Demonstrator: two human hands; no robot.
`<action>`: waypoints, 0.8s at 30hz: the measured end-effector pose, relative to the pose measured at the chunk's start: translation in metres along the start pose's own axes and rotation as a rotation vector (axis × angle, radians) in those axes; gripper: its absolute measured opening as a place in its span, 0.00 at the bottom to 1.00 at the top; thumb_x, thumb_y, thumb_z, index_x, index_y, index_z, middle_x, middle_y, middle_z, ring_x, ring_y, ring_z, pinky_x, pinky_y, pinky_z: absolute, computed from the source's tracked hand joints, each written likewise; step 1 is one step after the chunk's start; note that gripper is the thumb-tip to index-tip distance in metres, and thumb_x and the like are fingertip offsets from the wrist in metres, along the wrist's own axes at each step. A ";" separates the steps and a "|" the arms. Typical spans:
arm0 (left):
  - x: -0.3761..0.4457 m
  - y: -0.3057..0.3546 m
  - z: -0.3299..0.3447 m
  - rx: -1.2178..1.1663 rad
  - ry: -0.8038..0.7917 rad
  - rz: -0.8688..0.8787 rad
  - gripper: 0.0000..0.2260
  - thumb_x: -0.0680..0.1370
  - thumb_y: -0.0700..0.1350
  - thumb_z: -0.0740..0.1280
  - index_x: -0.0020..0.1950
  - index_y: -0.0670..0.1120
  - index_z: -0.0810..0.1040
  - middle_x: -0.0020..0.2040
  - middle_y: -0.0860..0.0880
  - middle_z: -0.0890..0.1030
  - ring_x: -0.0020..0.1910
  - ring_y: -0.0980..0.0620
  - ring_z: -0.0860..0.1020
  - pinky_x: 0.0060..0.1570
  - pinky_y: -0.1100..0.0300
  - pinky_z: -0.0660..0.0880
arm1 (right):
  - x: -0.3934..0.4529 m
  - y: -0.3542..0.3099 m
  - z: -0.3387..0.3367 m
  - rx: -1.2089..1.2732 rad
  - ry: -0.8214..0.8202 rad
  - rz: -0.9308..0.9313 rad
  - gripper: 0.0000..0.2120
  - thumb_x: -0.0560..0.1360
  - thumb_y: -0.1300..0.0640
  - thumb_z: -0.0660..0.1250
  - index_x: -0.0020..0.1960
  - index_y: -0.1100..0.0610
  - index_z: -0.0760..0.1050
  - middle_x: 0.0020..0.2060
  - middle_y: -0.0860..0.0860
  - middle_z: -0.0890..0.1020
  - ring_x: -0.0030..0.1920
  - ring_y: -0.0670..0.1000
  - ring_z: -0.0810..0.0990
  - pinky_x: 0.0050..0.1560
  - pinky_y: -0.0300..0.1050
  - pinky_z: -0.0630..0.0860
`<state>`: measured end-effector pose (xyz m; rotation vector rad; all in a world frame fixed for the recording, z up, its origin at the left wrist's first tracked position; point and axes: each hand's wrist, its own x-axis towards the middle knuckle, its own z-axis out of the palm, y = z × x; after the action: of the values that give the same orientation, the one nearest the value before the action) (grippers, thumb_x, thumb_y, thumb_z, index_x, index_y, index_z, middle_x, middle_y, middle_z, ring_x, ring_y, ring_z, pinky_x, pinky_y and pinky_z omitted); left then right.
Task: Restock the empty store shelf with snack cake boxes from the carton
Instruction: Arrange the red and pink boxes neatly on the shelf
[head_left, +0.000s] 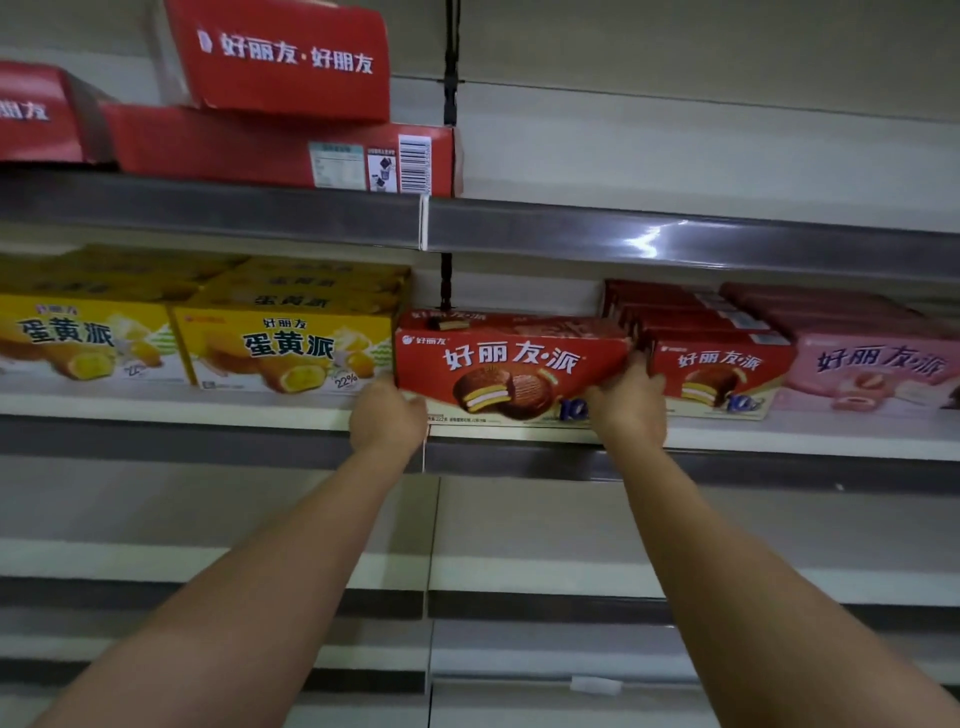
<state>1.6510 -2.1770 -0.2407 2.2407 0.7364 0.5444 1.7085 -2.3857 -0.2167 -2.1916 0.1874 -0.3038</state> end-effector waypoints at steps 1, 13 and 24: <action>0.002 0.004 0.000 -0.074 0.001 -0.031 0.12 0.78 0.43 0.65 0.60 0.40 0.73 0.56 0.40 0.79 0.55 0.40 0.77 0.46 0.55 0.69 | 0.001 -0.002 0.001 -0.046 0.014 0.000 0.26 0.75 0.58 0.68 0.70 0.54 0.64 0.63 0.59 0.71 0.58 0.62 0.76 0.53 0.50 0.72; 0.037 0.027 0.036 -0.593 -0.194 -0.144 0.36 0.71 0.43 0.70 0.75 0.47 0.54 0.68 0.44 0.68 0.63 0.42 0.71 0.64 0.47 0.70 | 0.049 -0.027 0.033 0.553 -0.183 0.192 0.18 0.72 0.60 0.69 0.60 0.54 0.72 0.54 0.54 0.80 0.52 0.55 0.80 0.56 0.53 0.78; 0.089 0.032 0.066 -0.765 -0.238 -0.038 0.38 0.72 0.37 0.71 0.77 0.52 0.55 0.70 0.48 0.71 0.68 0.46 0.69 0.68 0.48 0.66 | 0.082 -0.030 0.072 0.647 -0.288 0.066 0.18 0.64 0.62 0.72 0.52 0.52 0.76 0.52 0.53 0.82 0.49 0.53 0.81 0.50 0.47 0.76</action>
<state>1.7660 -2.1712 -0.2464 1.5359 0.3566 0.4320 1.8083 -2.3326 -0.2216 -1.5585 -0.0046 0.0000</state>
